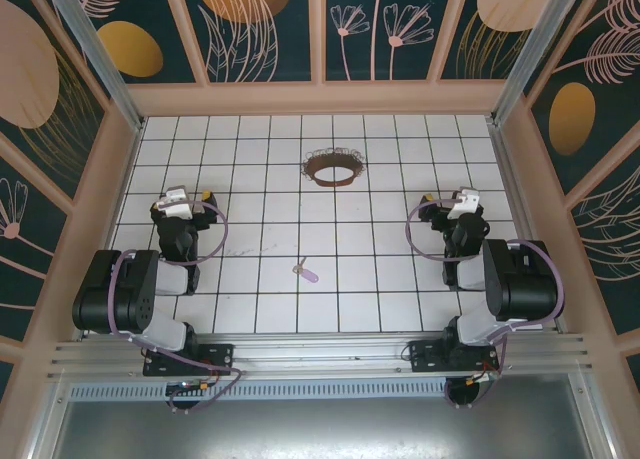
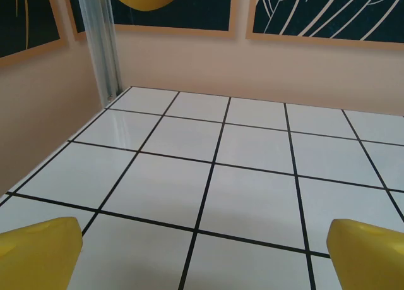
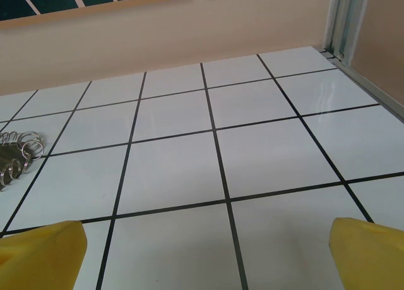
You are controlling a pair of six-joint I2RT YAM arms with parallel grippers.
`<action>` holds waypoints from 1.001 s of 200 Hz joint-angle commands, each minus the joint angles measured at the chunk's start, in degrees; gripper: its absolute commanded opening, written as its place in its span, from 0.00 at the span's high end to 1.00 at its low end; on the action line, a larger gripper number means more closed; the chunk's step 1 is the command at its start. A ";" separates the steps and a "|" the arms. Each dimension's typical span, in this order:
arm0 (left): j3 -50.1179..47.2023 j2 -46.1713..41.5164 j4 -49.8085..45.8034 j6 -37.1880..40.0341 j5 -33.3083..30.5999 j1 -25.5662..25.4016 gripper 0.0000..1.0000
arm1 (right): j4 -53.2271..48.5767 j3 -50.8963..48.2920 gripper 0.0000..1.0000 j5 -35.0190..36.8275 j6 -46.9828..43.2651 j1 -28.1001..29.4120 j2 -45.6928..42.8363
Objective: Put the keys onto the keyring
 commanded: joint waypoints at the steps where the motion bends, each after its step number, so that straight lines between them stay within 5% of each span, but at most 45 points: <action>1: -0.38 -0.27 1.97 -0.67 -0.39 0.16 0.01 | 2.59 0.20 0.01 0.48 -0.07 -0.30 -0.40; 142: -0.46 -0.53 2.11 -0.68 -0.25 0.16 0.01 | 2.71 0.16 0.01 0.46 0.16 -0.48 -0.62; 200: 7.84 -6.61 -17.70 -2.08 -3.97 0.16 0.02 | -21.08 10.17 0.01 6.43 3.27 -0.59 -9.45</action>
